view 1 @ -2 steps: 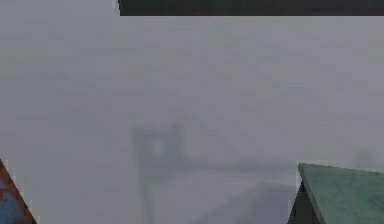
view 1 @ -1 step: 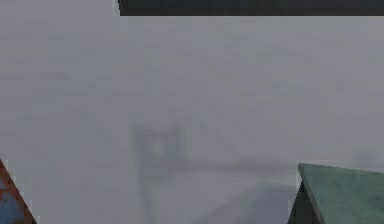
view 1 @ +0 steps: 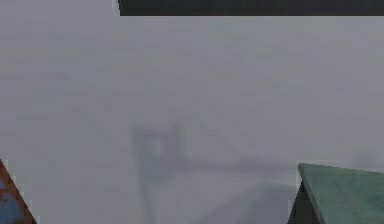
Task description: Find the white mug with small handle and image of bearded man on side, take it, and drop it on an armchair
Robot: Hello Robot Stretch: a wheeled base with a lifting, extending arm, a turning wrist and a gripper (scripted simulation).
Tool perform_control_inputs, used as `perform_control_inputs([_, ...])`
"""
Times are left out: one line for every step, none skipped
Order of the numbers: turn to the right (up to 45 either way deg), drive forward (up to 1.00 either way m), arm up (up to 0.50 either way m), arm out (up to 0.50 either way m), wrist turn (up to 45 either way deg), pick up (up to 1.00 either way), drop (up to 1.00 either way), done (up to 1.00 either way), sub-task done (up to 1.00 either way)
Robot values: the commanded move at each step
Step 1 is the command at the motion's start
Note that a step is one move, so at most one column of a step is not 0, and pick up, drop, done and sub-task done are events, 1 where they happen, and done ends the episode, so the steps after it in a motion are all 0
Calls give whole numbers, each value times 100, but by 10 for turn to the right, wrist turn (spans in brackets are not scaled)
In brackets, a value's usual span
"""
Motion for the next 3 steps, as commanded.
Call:
perform_control_inputs([0, 0, 0, 0, 450, 0, 0, 0, 0])
perform_control_inputs([0, 0, 0, 0, 450, 0, 0, 0, 0])
perform_control_inputs([0, 0, -8, 0, 0, 0, 0, 0, 0])
